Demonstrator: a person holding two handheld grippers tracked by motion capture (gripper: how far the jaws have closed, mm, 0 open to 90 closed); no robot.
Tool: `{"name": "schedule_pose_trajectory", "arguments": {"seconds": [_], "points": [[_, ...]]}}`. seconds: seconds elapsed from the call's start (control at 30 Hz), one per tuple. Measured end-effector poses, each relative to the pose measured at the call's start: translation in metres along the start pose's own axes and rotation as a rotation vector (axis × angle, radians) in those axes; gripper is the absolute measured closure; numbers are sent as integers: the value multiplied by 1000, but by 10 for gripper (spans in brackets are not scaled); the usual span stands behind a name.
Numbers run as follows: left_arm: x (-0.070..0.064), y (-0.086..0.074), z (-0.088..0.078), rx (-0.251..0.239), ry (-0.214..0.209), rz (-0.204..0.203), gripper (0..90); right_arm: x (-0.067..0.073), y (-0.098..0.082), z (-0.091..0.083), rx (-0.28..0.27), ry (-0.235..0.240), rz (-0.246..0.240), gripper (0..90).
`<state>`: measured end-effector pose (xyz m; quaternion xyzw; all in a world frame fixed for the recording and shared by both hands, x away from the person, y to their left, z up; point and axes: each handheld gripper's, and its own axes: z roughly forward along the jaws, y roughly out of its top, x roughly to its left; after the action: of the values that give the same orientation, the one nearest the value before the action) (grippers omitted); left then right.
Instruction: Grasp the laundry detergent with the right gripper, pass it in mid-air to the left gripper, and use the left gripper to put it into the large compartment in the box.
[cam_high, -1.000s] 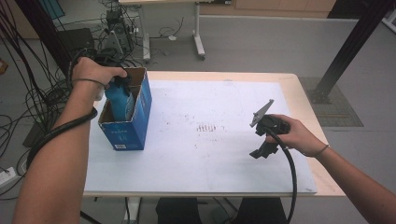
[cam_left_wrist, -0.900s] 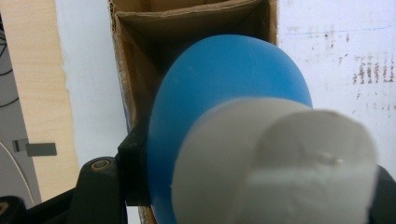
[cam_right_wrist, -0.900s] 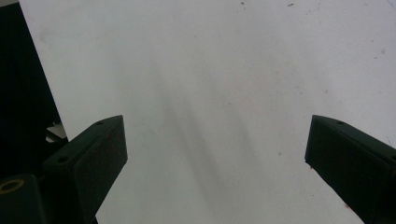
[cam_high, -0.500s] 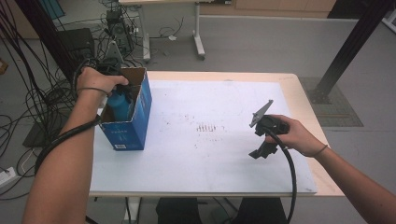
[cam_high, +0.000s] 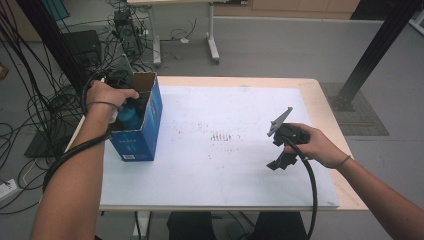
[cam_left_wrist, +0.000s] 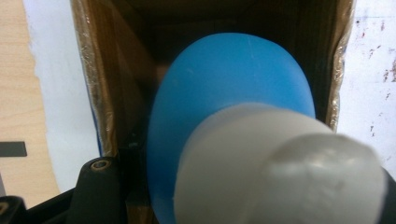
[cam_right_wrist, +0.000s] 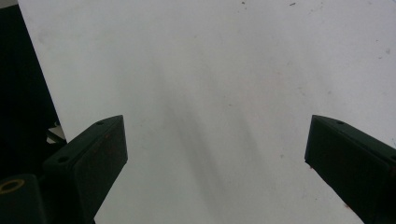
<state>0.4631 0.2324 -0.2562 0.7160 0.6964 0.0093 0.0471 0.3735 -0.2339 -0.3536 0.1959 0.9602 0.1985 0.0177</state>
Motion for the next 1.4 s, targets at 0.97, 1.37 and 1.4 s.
{"name": "schedule_pose_trajectory", "arguments": {"seconds": [0.97,1.37,1.4], "points": [[3,-4,16,18,0,-9,370,1,4,5,4,10,-7,55],[2,-4,17,27,-1,-7,370,3,5,5,5,9,-6,56],[2,-4,17,27,-1,-7,370,3,5,5,5,9,-6,56]]}}
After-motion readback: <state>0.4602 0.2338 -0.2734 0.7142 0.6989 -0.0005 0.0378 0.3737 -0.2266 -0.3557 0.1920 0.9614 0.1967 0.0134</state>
